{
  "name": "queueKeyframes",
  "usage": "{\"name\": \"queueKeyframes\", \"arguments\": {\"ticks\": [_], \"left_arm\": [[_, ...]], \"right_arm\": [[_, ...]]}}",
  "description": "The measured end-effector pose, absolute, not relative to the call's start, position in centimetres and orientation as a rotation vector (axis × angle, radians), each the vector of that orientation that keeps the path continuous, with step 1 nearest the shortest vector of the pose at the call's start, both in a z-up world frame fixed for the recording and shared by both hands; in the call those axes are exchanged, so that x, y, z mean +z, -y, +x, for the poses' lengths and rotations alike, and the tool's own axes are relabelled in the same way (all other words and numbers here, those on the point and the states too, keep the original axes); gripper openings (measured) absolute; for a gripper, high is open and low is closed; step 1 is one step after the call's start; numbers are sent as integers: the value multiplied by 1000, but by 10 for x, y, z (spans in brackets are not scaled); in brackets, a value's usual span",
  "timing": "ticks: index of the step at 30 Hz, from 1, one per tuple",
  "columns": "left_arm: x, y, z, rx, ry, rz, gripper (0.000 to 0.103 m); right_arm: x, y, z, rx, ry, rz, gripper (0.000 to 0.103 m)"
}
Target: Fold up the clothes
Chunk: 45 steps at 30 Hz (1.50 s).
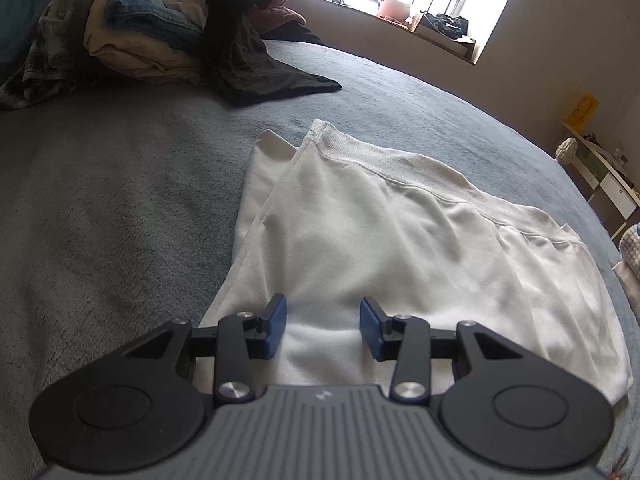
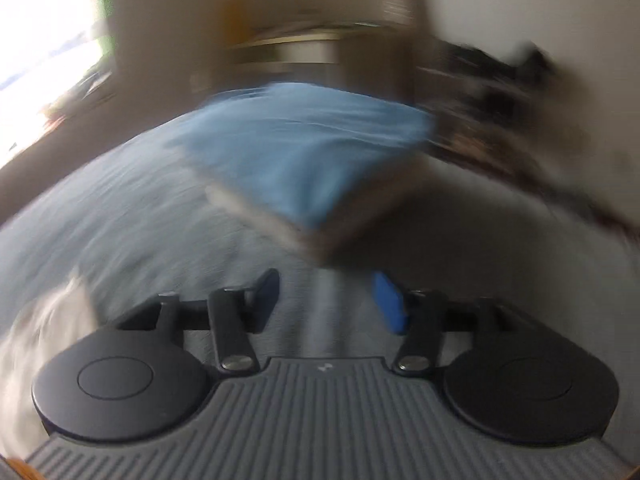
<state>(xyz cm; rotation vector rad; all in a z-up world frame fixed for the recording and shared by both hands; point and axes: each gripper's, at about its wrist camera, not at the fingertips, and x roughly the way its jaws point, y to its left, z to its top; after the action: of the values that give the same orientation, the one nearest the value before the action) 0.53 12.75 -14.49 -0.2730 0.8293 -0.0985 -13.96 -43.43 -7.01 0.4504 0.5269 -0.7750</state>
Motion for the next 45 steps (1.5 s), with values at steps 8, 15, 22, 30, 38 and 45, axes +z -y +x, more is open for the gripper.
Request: {"name": "queueKeyframes", "arguments": {"ticks": [8, 15, 22, 30, 38, 45], "left_arm": [[-143, -125, 6, -80, -838, -268, 42], [-145, -130, 5, -94, -834, -291, 42], [-147, -132, 5, -120, -824, -282, 42], [-149, -135, 5, -129, -818, -310, 42], [-148, -132, 5, -122, -819, -294, 42], [-147, -130, 5, -115, -820, -289, 42]], "right_arm": [[-65, 239, -56, 421, -594, -33, 54], [-99, 110, -24, 968, -631, -223, 42], [-129, 69, -11, 999, -729, -286, 33], [-146, 73, -4, 965, -771, -247, 15], [-136, 95, -10, 1104, -818, -55, 0], [-133, 100, -38, 1476, -1065, 36, 3]]}}
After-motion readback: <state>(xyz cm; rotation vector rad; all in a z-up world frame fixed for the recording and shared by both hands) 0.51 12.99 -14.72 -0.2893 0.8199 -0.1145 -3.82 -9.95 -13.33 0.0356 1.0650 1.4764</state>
